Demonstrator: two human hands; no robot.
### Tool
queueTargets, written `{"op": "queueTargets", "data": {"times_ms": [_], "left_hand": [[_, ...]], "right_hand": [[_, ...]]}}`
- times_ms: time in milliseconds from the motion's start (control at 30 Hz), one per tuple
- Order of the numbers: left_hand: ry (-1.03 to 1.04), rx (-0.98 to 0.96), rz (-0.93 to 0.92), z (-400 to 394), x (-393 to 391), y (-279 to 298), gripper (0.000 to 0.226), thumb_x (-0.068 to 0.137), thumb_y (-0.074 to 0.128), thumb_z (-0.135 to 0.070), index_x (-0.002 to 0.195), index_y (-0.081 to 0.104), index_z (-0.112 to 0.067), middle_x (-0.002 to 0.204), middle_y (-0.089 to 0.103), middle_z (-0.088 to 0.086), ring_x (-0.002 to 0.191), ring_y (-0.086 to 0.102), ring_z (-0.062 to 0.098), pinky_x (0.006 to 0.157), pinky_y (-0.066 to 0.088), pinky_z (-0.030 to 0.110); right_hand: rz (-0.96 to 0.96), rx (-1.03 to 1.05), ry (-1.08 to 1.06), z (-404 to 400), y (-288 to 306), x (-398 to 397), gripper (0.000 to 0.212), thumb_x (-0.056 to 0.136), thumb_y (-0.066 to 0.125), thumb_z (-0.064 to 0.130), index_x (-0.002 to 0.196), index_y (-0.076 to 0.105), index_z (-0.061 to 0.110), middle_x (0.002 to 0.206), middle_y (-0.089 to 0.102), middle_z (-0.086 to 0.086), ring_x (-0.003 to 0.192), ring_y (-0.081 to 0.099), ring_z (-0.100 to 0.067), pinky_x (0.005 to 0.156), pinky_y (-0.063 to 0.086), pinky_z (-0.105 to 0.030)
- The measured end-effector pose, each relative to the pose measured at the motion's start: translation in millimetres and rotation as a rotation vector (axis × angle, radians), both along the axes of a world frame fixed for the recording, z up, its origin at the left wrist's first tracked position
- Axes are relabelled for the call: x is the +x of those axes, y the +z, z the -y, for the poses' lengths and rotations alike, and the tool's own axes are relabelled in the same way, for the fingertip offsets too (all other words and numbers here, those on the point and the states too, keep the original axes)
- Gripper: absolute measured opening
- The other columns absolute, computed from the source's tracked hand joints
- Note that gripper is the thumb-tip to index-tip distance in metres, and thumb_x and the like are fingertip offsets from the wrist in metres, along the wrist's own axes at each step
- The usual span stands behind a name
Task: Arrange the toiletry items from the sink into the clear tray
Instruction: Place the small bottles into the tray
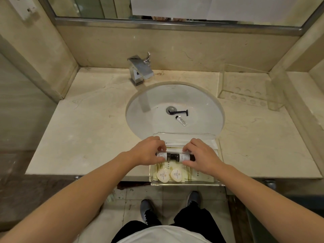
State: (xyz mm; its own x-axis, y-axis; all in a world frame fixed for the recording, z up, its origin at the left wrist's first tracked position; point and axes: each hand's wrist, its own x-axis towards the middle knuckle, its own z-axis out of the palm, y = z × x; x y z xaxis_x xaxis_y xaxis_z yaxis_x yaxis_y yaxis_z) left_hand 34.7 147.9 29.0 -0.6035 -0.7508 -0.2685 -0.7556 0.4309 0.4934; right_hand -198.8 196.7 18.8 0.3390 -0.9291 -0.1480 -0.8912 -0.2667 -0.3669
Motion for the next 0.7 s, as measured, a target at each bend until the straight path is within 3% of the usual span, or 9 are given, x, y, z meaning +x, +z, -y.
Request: {"op": "queueTargets", "data": {"times_ms": [133, 300, 433, 700], "left_hand": [[0.055, -0.014, -0.039, 6, -4, 0, 0.029, 0.082, 0.065, -0.041, 0.100, 0.065, -0.019, 0.095, 0.058, -0.004, 0.084, 0.051, 0.010, 0.073, 0.043, 0.023], [0.140, -0.026, -0.078, 17, -12, 2, 0.020, 0.085, 0.062, -0.036, 0.094, 0.066, -0.018, 0.088, 0.057, -0.006, 0.080, 0.053, 0.011, 0.075, 0.047, 0.027], [0.238, -0.021, -0.128, 30, -16, 1, 0.013, 0.087, 0.060, -0.027, 0.090, 0.067, -0.017, 0.086, 0.059, -0.006, 0.077, 0.054, 0.011, 0.076, 0.048, 0.028], [0.432, 0.060, -0.170, 66, -31, -8, 0.011, 0.087, 0.057, -0.018, 0.088, 0.067, -0.014, 0.090, 0.066, 0.002, 0.082, 0.058, 0.016, 0.077, 0.048, 0.029]], "right_hand": [[0.046, -0.028, -0.031, 7, 4, -7, 0.033, 0.085, 0.060, 0.047, 0.106, 0.060, 0.021, 0.100, 0.052, 0.008, 0.094, 0.048, -0.011, 0.078, 0.044, -0.027], [0.096, -0.037, -0.107, 23, 4, -16, 0.019, 0.091, 0.056, 0.034, 0.100, 0.061, 0.019, 0.093, 0.051, 0.009, 0.090, 0.046, -0.010, 0.072, 0.036, -0.024], [0.125, -0.008, -0.182, 40, 4, -24, 0.013, 0.092, 0.053, 0.026, 0.095, 0.063, 0.019, 0.092, 0.055, 0.006, 0.091, 0.050, -0.012, 0.075, 0.046, -0.031], [0.199, 0.069, -0.282, 80, -4, -41, 0.012, 0.091, 0.053, 0.021, 0.087, 0.064, 0.017, 0.088, 0.058, 0.005, 0.085, 0.055, -0.014, 0.076, 0.048, -0.033]]}}
